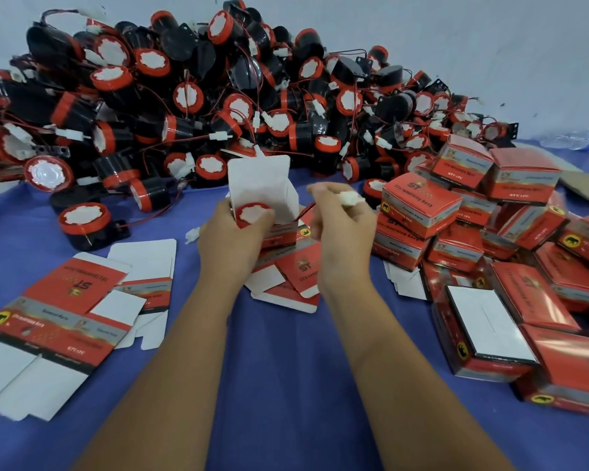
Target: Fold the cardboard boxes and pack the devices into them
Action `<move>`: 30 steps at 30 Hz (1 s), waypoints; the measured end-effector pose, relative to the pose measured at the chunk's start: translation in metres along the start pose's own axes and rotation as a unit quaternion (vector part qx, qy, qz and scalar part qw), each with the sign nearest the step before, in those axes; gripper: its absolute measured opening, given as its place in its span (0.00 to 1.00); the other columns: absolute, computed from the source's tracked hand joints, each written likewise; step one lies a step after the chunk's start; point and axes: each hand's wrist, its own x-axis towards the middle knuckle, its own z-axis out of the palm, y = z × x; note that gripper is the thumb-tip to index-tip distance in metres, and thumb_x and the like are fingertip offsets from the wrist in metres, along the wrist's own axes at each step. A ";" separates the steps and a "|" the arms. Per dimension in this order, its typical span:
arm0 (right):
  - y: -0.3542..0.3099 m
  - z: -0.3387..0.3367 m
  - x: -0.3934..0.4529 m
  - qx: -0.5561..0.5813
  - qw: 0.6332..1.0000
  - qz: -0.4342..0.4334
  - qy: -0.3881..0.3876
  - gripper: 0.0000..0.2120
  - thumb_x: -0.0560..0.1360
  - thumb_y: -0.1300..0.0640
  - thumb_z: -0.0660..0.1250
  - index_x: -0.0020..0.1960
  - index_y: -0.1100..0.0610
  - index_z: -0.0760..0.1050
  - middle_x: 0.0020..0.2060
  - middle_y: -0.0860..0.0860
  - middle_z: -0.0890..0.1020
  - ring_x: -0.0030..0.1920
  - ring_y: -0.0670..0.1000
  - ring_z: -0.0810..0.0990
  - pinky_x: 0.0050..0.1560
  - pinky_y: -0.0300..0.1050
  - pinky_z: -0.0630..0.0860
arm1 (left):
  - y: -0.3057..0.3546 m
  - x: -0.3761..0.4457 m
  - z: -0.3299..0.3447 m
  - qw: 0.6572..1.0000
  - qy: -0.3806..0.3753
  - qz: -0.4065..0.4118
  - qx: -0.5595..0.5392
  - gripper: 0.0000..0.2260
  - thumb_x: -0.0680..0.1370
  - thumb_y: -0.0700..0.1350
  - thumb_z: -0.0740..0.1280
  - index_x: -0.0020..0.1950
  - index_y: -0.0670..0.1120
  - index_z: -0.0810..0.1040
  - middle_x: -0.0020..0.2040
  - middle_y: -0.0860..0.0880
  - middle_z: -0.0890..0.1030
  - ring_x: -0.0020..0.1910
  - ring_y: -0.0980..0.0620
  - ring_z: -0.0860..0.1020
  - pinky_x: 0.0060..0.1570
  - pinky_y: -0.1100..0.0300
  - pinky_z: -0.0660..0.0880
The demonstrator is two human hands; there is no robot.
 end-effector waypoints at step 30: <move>0.027 -0.027 0.019 -0.445 0.853 -0.272 -0.008 0.19 0.71 0.62 0.73 0.60 0.55 0.77 0.57 0.54 0.73 0.58 0.53 0.69 0.59 0.44 0.66 | 0.003 -0.002 0.003 0.991 -0.024 0.071 0.110 0.14 0.78 0.56 0.63 0.62 0.55 0.79 0.55 0.53 0.81 0.63 0.49 0.73 0.69 0.42 0.61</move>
